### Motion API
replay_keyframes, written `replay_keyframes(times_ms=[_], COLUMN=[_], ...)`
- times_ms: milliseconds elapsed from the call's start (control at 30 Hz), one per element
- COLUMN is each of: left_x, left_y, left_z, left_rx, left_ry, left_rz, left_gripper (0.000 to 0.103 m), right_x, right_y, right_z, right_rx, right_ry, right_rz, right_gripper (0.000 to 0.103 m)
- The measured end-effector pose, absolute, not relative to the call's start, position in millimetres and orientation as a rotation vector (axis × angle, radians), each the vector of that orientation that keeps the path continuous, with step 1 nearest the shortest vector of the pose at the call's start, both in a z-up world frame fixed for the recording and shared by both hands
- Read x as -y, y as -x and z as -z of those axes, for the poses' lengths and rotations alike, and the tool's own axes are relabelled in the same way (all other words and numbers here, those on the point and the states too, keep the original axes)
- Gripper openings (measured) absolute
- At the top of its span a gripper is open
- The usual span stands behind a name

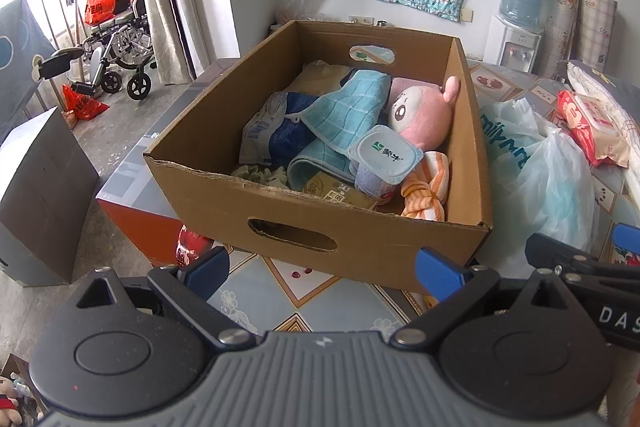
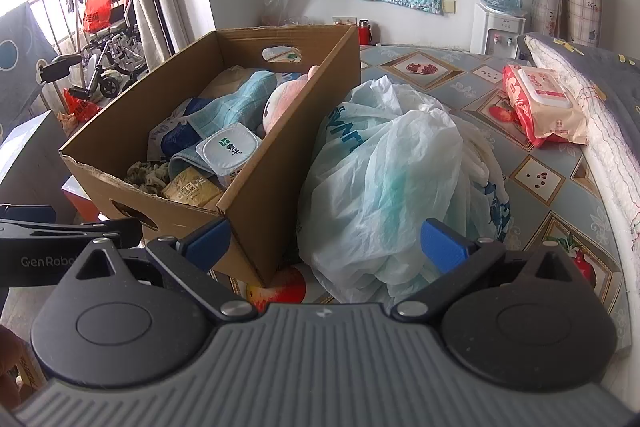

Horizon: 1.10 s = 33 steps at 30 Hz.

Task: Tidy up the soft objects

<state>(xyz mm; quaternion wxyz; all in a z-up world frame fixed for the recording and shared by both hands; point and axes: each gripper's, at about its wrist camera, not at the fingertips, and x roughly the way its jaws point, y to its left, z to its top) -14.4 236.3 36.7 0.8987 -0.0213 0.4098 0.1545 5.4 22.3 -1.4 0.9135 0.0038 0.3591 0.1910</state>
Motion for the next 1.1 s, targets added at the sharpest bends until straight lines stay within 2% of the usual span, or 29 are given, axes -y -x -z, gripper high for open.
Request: replay_keyframes(times_ms=[1100], left_x=[-237.9], left_y=[15.9], left_z=[-34.2], left_rx=[-0.852], left_ry=[0.048], left_rz=[-0.319], left_gripper=[0.100], right_x=[-22.1], right_y=[-5.3], right_z=[3.7], right_rx=[-0.744], right_ry=[-0.008], right_rz=[-0.393], right_gripper=[0.102])
